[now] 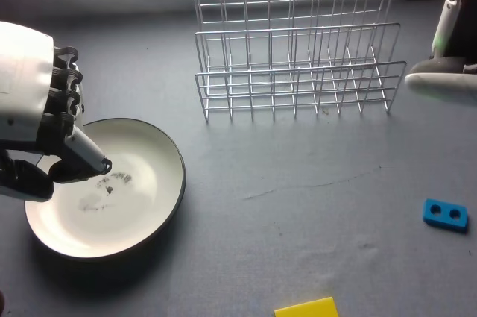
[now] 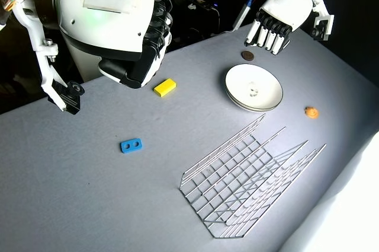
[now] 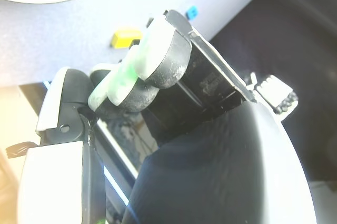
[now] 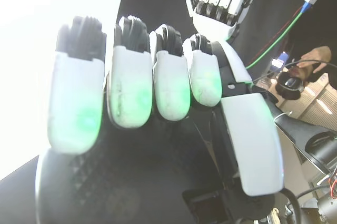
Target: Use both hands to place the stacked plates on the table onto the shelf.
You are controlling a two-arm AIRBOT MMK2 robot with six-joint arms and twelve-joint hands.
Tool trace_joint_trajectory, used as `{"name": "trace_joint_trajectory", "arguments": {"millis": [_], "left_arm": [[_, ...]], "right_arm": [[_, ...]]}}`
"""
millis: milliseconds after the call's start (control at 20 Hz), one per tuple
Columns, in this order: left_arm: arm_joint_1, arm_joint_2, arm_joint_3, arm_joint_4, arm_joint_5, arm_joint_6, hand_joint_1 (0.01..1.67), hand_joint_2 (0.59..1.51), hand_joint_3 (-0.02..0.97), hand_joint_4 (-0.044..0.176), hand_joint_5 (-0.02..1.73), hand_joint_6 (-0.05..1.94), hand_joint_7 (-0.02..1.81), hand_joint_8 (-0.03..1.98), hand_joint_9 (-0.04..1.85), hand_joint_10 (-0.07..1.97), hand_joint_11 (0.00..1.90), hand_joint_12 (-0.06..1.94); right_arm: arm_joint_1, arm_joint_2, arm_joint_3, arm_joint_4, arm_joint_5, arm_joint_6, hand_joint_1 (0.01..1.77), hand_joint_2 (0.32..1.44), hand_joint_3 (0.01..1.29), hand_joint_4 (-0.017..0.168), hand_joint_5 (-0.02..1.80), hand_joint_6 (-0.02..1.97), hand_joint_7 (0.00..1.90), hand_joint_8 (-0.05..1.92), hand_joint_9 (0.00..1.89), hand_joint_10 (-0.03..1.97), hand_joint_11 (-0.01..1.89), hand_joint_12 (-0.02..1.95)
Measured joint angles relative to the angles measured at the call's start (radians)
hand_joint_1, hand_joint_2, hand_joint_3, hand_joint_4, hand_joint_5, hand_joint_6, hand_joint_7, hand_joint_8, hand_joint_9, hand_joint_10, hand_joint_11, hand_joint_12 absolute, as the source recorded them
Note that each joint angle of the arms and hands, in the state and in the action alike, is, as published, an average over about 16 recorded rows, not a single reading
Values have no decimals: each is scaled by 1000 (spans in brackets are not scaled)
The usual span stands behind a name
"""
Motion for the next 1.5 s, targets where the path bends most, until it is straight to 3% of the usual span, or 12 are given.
{"name": "trace_joint_trajectory", "arguments": {"millis": [200,400,550,700,1100,1500], "left_arm": [[-4,-2,4,19,-19,1,231,1137,42,0,173,318,318,456,344,478,351,494],[5,-10,22,34,-37,8,175,1136,32,1,132,232,240,335,259,356,264,363],[24,-29,62,46,-57,20,48,1137,16,2,26,36,62,79,73,88,81,86],[63,-56,118,51,-74,39,17,1140,5,2,13,-7,12,-4,13,5,13,-7],[257,-145,294,15,-83,121,16,1136,5,2,19,-15,20,-13,21,5,13,-12],[427,-213,428,-55,-64,175,16,1142,5,1,20,-15,19,-14,22,5,13,-13]], "right_arm": [[-1,0,0,-1,1,0,254,1262,44,20,549,629,610,597,623,618,724,570],[-1,0,0,-16,11,0,378,1217,37,14,410,472,457,446,467,460,539,421],[-2,0,0,-41,24,6,507,1167,26,-3,178,189,205,166,210,174,261,148],[-2,-1,1,-75,34,25,697,1123,17,0,32,27,38,12,37,13,56,39],[4,-1,7,-207,34,130,1132,1055,18,-3,11,21,22,12,23,6,18,152],[14,-6,23,-359,29,278,1155,1073,18,-3,11,21,21,13,21,6,20,135]]}}
